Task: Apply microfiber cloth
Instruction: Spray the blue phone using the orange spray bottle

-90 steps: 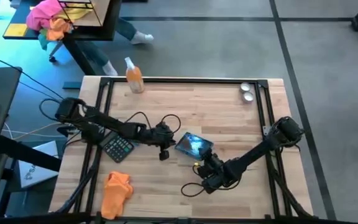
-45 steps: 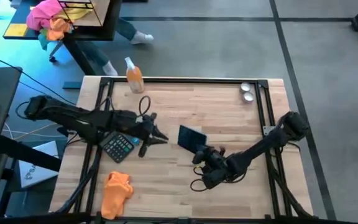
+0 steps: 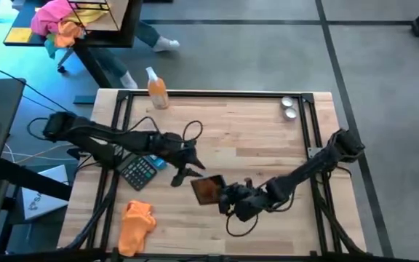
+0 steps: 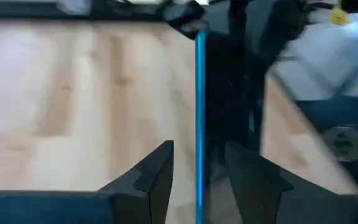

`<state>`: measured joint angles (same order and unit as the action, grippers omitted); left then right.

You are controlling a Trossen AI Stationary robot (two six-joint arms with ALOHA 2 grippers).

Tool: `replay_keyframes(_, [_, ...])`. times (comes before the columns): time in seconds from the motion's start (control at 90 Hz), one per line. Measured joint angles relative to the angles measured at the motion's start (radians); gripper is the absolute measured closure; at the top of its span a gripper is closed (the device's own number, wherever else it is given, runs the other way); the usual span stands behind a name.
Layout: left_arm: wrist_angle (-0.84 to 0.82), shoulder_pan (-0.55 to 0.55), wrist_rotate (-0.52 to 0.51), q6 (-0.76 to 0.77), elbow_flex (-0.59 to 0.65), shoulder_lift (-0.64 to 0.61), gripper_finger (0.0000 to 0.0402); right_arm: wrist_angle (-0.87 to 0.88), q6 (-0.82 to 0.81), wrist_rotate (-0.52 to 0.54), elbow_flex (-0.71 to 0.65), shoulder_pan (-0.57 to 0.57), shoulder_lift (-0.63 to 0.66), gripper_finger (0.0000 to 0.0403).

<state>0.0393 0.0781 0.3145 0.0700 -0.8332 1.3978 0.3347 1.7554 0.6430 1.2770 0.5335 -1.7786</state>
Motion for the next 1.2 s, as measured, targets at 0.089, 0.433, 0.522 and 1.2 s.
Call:
replay_keyframes(0.089, [0.002,0.009,0.001,0.019,-0.001,0.025,0.0273,-0.012,0.022,-0.019,0.007,-0.006,0.0,0.0402])
replay_keyframes(0.433, [0.044,0.009,0.076,0.147,-0.001,0.137,0.0273,-0.06,0.045,-0.057,0.019,-0.032,0.0,0.0402])
replay_keyframes(0.522, [0.064,0.016,0.085,0.153,-0.001,0.16,0.0273,-0.052,0.023,-0.08,0.019,-0.037,-0.001,0.0402])
replay_keyframes(1.2, [0.157,0.014,0.165,0.029,0.0,0.16,0.0381,-0.081,-0.009,-0.047,0.019,-0.049,0.005,0.0315])
